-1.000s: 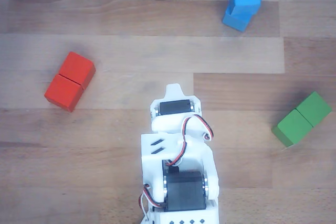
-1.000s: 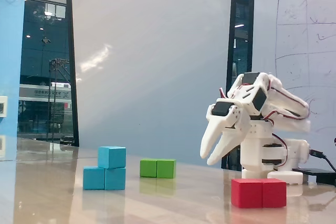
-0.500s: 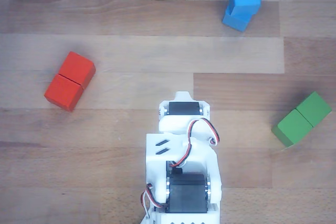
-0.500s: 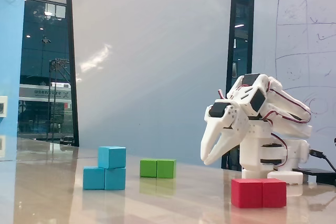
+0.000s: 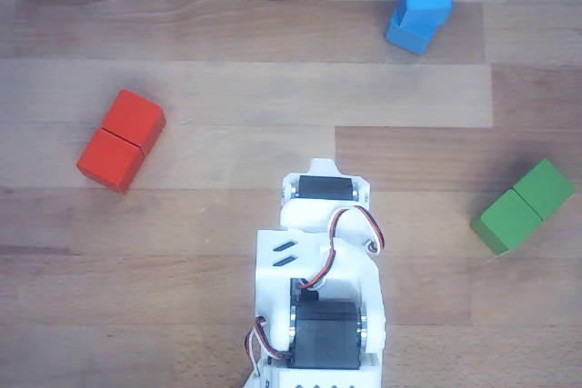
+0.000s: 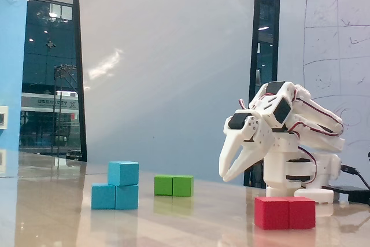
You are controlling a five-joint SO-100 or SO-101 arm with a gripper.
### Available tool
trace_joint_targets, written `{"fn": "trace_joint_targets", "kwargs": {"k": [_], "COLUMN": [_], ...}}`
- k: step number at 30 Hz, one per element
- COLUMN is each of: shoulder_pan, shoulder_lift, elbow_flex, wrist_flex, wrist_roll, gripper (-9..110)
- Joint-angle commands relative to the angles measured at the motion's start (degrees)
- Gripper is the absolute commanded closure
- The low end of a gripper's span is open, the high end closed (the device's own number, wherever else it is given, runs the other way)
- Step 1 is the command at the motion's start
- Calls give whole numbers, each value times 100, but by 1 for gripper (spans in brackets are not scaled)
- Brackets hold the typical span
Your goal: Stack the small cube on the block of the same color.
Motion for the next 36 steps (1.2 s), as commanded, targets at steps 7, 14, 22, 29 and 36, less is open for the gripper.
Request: {"fn": "trace_joint_targets", "kwargs": {"k": [7, 14, 22, 29, 36], "shoulder_pan": [-369, -229, -167, -149, -158], "shoulder_lift": [185, 185, 185, 185, 176], "elbow_flex": [-62, -53, -53, -62, -62], "wrist_flex": [0, 0, 0, 0, 0], "wrist_roll": [-466, -334, -299, -255, -264], "gripper": [102, 102, 102, 102, 102]}}
